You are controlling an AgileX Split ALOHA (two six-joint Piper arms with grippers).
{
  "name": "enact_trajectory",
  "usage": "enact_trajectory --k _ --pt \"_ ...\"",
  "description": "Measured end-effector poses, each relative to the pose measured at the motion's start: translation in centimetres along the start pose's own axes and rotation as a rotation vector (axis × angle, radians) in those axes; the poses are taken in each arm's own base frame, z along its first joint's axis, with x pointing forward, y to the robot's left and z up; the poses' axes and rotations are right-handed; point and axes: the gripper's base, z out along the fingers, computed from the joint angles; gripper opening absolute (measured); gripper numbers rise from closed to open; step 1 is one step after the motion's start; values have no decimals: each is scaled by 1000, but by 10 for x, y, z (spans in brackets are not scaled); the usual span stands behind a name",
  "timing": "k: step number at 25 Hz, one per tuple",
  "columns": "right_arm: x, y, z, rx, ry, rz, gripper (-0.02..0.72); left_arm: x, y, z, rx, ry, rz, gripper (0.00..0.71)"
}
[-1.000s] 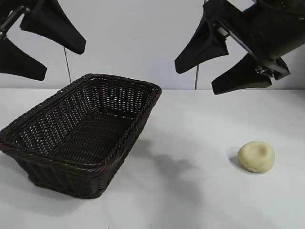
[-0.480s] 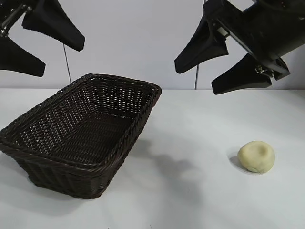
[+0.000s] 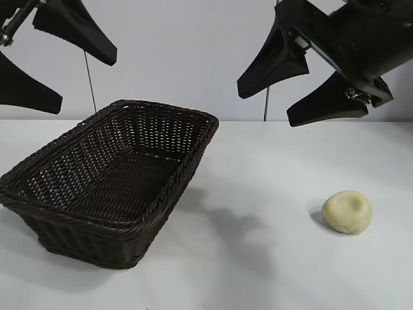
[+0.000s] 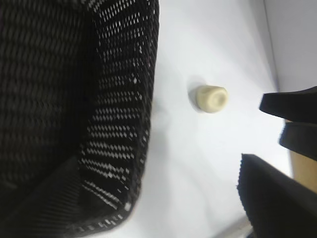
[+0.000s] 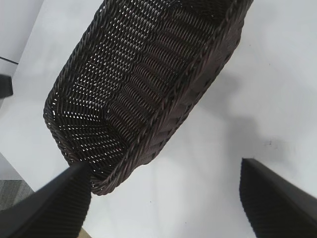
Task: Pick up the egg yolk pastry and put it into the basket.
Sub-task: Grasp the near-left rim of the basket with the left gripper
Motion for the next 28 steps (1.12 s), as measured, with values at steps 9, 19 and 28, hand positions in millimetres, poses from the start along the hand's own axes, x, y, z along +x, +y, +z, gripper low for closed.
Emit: enact_trajectory --k 9,19,28 --pt "0 0 0 2 -2 -1 588 17 -11 -16 -90 48 -116 627" --pt "0 0 0 2 -2 -1 588 41 -25 -11 -308 -57 -281 627" --pt "0 0 0 2 -2 -1 588 34 0 18 -499 -154 -531 627"
